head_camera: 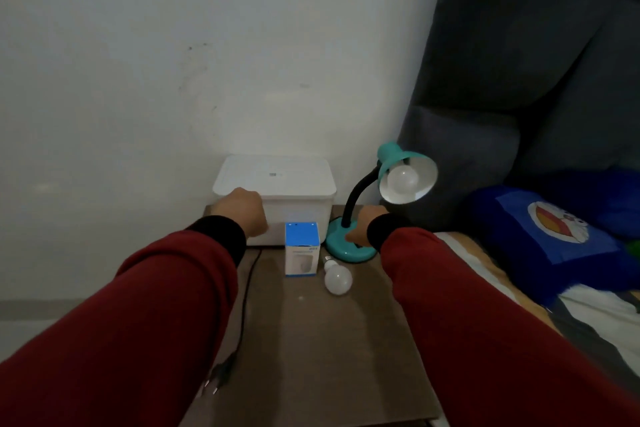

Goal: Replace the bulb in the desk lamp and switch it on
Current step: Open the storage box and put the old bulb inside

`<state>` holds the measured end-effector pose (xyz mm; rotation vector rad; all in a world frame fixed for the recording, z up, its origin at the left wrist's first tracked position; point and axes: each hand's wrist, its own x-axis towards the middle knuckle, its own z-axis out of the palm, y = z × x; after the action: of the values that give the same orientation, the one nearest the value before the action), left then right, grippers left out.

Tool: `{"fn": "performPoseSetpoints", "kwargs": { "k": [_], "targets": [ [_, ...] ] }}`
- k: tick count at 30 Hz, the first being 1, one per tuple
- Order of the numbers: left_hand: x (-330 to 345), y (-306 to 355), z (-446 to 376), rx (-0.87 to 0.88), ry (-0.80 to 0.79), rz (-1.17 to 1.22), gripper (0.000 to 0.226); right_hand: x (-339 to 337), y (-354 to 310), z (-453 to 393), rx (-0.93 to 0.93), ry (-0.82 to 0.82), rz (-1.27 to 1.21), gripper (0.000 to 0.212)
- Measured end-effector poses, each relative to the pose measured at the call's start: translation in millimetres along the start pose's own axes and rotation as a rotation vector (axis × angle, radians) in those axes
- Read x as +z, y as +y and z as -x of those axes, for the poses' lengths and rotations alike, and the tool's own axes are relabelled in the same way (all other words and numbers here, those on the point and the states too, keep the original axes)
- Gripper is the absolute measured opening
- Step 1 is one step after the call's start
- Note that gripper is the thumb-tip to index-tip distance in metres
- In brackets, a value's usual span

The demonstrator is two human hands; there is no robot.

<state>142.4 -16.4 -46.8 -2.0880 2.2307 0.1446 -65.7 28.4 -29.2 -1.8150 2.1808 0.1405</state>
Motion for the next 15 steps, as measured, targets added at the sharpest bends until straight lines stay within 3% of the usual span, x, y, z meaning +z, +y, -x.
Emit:
{"fn": "performPoseSetpoints", "kwargs": {
  "k": [7,11,15],
  "targets": [
    [-3.1,-37.6,-22.4,-0.064,0.01,0.017,0.029,-3.1,-33.9,-37.6,-0.043,0.0,0.087,0.044],
    [-8.7,-52.7,-41.5,-0.096,0.025,0.035,0.028,-13.8,-47.1,-68.2,-0.056,0.028,0.138,0.025],
    [-17.5,-62.0,-66.5,-0.126,0.041,0.081,0.033,-26.8,-52.8,-97.1,-0.019,0.085,0.091,0.037]
  ]
}}
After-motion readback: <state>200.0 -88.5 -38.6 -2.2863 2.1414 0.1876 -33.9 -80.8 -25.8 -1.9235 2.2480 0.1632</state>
